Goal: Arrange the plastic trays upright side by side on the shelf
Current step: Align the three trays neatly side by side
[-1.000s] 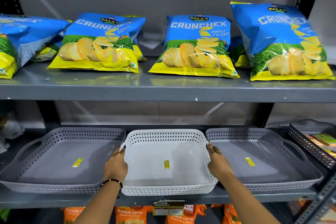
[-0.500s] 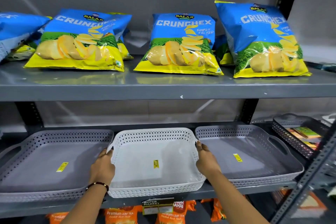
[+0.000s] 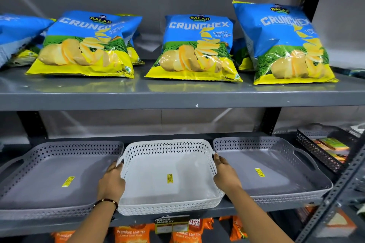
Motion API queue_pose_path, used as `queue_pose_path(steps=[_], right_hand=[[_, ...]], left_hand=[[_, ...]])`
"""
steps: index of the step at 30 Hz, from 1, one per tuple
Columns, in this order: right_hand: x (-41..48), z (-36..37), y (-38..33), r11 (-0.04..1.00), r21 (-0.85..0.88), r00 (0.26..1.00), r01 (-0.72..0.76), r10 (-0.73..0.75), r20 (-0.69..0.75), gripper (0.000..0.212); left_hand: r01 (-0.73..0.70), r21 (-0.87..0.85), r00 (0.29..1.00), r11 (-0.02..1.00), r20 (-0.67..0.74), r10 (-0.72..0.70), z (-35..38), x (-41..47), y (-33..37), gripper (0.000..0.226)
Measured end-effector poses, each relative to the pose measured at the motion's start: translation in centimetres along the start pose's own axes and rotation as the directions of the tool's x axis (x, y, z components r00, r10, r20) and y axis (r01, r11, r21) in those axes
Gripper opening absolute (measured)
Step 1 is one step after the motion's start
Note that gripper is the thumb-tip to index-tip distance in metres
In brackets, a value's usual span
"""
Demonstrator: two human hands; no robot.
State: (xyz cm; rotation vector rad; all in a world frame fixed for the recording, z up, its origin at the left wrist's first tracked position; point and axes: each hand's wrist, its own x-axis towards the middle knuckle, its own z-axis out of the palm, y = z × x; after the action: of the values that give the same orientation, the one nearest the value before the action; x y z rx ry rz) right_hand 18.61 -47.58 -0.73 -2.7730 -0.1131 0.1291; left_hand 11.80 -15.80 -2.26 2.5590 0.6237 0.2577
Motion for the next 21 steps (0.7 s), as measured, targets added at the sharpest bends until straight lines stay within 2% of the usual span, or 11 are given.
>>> queue_pose_path(steps=[21], right_hand=[[-0.17,-0.24,0.07,1.000,0.008,1.000,0.009,-0.009,0.000,0.077]], left_hand=[[-0.010,0.013,1.000,1.000,-0.014,0.010,-0.21,-0.26,0.30,0.061]])
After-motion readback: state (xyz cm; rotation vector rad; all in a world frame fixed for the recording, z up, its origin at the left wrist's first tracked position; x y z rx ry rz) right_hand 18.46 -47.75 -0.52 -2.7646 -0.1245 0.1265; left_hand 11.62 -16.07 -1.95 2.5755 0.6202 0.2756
